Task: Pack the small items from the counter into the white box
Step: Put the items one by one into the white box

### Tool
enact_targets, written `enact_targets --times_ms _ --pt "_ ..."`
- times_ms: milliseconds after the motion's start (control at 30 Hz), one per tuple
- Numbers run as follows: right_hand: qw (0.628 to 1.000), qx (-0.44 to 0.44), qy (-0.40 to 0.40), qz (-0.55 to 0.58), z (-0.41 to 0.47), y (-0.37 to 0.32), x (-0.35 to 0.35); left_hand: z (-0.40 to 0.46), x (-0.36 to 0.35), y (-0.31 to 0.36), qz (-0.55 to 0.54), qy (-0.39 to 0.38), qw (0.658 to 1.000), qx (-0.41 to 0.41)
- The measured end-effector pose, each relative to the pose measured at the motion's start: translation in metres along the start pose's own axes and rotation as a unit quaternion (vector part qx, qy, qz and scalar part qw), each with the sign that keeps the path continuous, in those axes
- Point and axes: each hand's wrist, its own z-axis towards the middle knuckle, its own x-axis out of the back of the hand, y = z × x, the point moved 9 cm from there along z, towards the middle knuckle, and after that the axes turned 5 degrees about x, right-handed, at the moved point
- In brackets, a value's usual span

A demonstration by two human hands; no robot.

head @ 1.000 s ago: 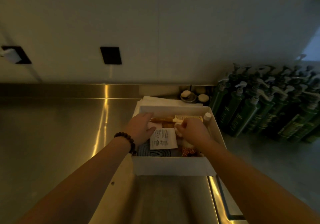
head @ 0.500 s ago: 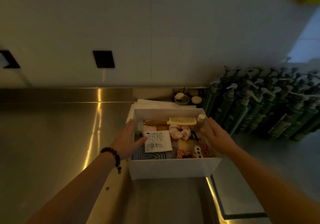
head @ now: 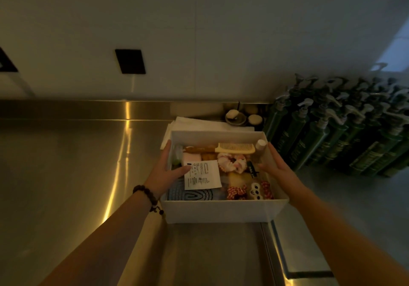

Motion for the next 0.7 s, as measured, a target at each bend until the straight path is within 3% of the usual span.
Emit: enact_targets --times_ms 100,300,700 --pt "1.000 0.001 -0.005 0.022 -0.004 -0.001 -0.004 -0.006 -0.001 -0.007 -0.021 -0.002 0.999 0.040" --pt "1.000 -0.004 -0.009 0.027 -0.037 0.009 -0.010 -0.040 -0.005 -0.007 -0.058 -0.032 0.998 0.022" --pt "0.999 -0.004 -0.019 0.048 -0.072 0.018 -0.015 -0.073 0.001 -0.024 -0.069 -0.019 0.997 0.029"
